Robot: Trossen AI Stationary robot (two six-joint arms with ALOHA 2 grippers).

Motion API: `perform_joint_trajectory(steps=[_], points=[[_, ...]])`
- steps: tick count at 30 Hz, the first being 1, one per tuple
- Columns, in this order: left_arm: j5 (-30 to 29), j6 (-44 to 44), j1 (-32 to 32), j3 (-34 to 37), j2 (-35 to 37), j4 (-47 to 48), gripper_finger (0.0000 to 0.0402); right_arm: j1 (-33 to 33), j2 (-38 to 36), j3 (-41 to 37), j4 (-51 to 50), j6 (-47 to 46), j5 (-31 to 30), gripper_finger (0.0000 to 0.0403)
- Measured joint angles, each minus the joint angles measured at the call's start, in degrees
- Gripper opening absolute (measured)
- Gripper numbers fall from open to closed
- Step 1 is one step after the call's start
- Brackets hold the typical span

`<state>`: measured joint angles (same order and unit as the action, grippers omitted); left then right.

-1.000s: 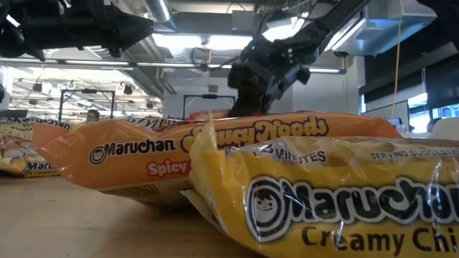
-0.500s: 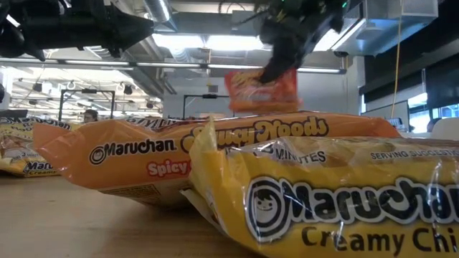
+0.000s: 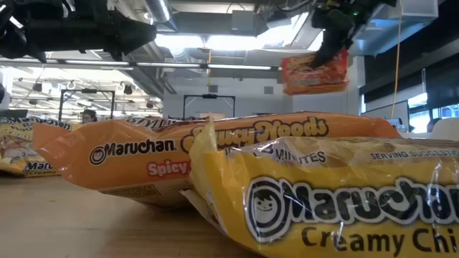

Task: Sort Maruchan noodles
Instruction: Put the orange noodle pack into the top white bin

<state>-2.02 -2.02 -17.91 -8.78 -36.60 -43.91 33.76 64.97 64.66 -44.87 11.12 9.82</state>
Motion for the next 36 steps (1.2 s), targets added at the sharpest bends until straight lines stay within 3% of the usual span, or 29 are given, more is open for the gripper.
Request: perform_joint_trajectory(steps=[8,20,25,32,36], points=[[3.8,3.5,1.1,-5.4,-11.4,-0.4,0.0147,0.5,-1.6,-0.1,2.9,2.5,11.7,0.0074],[5.5,4.9,4.0,-16.9,-31.9,-0.2,0.0151,-10.9,-1.4,-13.1,26.9,2.7,12.3,0.0074],[9.0,5.9,4.0,-22.8,-38.6,0.5,0.0181,-15.0,-1.4,-17.6,33.4,2.6,8.0,0.0074],[15.9,8.0,4.0,-32.4,-45.7,11.2,0.0234,-19.4,-1.4,-18.4,35.6,2.7,-0.5,0.0074],[16.1,9.4,4.3,-36.8,-49.0,12.5,0.0242,-21.1,-1.4,-18.4,36.4,2.7,-3.7,0.0074]])
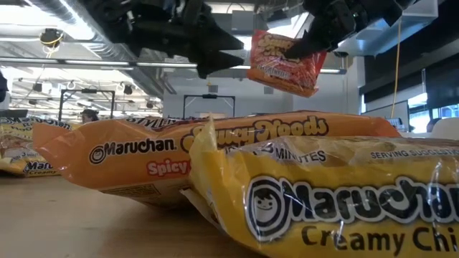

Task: Sort Maruchan noodles
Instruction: Put the orange noodle pack into the top white bin

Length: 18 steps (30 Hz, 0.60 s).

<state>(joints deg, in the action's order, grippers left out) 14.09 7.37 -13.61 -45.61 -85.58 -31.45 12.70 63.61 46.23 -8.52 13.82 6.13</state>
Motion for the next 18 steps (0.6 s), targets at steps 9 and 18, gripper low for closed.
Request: perform_joint_trajectory(steps=[9,18], points=[[-1.5,0.0,1.8,-5.2,-7.9,0.2,0.0242,-1.6,0.5,0.0,4.3,-0.2,-1.2,0.0074],[-4.4,-0.3,2.3,-8.7,-10.9,0.3,0.0217,-1.5,4.1,0.0,7.9,-1.5,0.0,0.0077]])
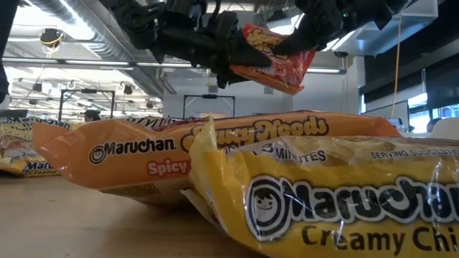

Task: Sort Maruchan noodles
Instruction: Put the orange noodle pack into the top white bin

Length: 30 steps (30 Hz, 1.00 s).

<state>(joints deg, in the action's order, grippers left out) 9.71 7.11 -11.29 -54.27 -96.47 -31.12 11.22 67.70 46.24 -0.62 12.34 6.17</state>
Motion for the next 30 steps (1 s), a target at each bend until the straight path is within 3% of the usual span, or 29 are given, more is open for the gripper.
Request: perform_joint_trajectory(steps=[6,9,13,21,25,30], points=[[-0.4,-0.6,-0.5,0.0,0.0,-0.3,0.0141,0.0,0.0,0.0,0.9,-0.1,1.0,0.0099],[-0.4,-1.8,-0.7,-0.1,0.0,-0.4,0.0123,0.0,0.0,0.4,0.3,-1.3,0.1,0.0119],[-1.2,-3.9,-0.6,-0.2,0.0,-0.6,0.0117,0.0,-1.5,4.1,-7.7,-3.3,-0.9,0.0176],[-2.8,-6.3,-0.6,-0.2,0.1,0.6,0.0115,0.0,1.6,21.0,-30.7,-7.9,-5.2,0.0302],[-3.0,-6.3,-0.5,-0.2,0.1,1.1,0.0115,0.0,8.7,31.4,-41.1,-8.0,-5.1,0.0327],[-4.8,-6.3,-0.5,-0.2,0.1,1.8,0.0115,0.0,19.1,42.5,-53.2,-7.4,-4.3,0.0328]])
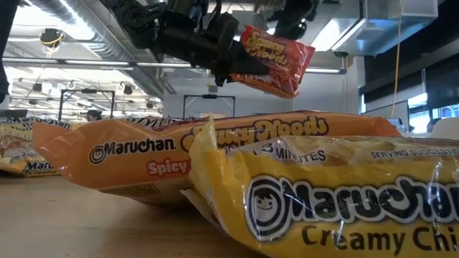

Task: Sort Maruchan noodles
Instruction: Put the orange noodle pack into the top white bin

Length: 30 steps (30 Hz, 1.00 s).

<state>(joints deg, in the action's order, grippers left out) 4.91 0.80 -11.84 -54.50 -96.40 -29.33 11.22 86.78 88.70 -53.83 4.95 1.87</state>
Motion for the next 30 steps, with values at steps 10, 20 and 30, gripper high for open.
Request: perform_joint_trajectory(steps=[10,20,30], points=[[0.9,0.0,0.1,0.0,0.0,0.0,0.0114,0.0,9.0,4.7,-4.7,3.1,2.2,0.0300],[0.5,0.3,0.0,0.0,0.0,0.0,0.0124,0.0,9.1,4.7,-4.0,5.9,2.7,0.0132],[3.6,-1.2,-1.3,0.1,2.9,5.6,0.0165,0.0,7.6,4.8,-5.8,7.7,2.2,0.0075]])
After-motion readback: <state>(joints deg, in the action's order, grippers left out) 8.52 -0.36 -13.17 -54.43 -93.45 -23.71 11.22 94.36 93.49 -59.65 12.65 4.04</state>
